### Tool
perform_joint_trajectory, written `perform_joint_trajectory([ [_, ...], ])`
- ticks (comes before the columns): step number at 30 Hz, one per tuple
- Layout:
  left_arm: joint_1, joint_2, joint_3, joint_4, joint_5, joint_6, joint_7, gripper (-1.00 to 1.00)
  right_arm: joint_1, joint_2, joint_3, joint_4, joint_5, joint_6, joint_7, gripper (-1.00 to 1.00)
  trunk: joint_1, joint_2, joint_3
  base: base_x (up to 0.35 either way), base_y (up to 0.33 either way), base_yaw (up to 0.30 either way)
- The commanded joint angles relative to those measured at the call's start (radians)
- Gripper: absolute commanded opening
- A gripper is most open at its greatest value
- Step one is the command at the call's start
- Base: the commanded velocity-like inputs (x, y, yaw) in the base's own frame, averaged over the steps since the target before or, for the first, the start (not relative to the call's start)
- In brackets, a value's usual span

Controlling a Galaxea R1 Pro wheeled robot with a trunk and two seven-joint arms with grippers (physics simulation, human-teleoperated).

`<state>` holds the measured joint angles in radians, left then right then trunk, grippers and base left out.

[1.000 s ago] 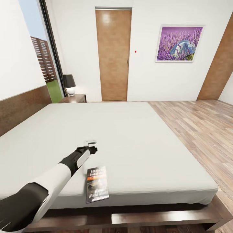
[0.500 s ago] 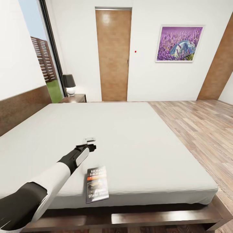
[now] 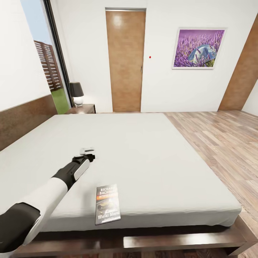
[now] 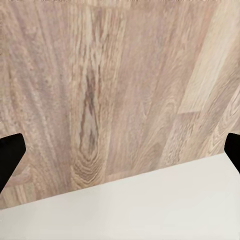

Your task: In the bedroom, move the book from the bed onto either nightstand, and place the two sandals side by side next to the bed.

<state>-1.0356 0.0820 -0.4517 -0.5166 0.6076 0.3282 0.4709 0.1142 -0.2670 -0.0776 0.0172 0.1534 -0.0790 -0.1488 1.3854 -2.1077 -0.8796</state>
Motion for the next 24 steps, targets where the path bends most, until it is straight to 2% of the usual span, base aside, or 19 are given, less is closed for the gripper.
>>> perform_joint_trajectory([
  [1, -0.001, 0.015, -0.008, -0.009, -0.001, 0.004, 0.017, 1.0, -0.001, 0.0, -0.008, 0.002, 0.01, -0.005, -0.003, 1.0, 0.0, 0.0, -0.001, 0.0, 0.0, 0.0],
  [4, -0.001, 0.055, -0.008, -0.024, -0.055, 0.004, 0.041, 1.0, -0.001, 0.001, -0.008, 0.001, 0.01, -0.005, -0.003, 1.0, 0.0, 0.0, -0.001, 0.0, 0.0, 0.0],
  [5, -0.001, 0.055, -0.008, -0.024, -0.055, 0.004, 0.041, 1.0, -0.001, 0.001, -0.008, 0.001, 0.01, -0.005, -0.003, 1.0, 0.0, 0.0, -0.001, 0.0, 0.0, 0.0],
  [10, -0.001, 0.105, -0.003, -0.049, -0.167, 0.003, 0.081, 1.0, -0.001, 0.003, -0.009, -0.009, 0.009, -0.007, -0.003, 1.0, 0.0, 0.0, -0.001, 0.0, 0.0, 0.0],
  [12, -0.001, 0.113, -0.002, -0.057, -0.178, 0.004, 0.088, 1.0, -0.001, 0.004, -0.009, -0.014, 0.009, -0.007, -0.003, 1.0, 0.0, 0.0, -0.001, 0.0, 0.0, 0.0],
  [17, 0.0, 0.165, 0.0, -0.092, -0.209, 0.009, 0.117, 1.0, -0.001, 0.004, -0.009, -0.039, 0.009, -0.006, -0.003, 1.0, 0.0, 0.0, -0.001, 0.0, 0.0, 0.0],
  [19, 0.0, 0.175, 0.0, -0.103, -0.212, 0.012, 0.122, 1.0, -0.001, 0.005, -0.009, -0.044, 0.009, -0.006, -0.003, 1.0, 0.0, 0.0, -0.001, 0.0, 0.0, 0.0],
  [24, 0.001, 0.229, 0.001, -0.19, -0.22, 0.043, 0.15, 1.0, -0.001, 0.011, -0.009, -0.064, 0.009, -0.006, -0.003, 1.0, 0.0, 0.0, -0.001, 0.0, 0.0, 0.0],
])
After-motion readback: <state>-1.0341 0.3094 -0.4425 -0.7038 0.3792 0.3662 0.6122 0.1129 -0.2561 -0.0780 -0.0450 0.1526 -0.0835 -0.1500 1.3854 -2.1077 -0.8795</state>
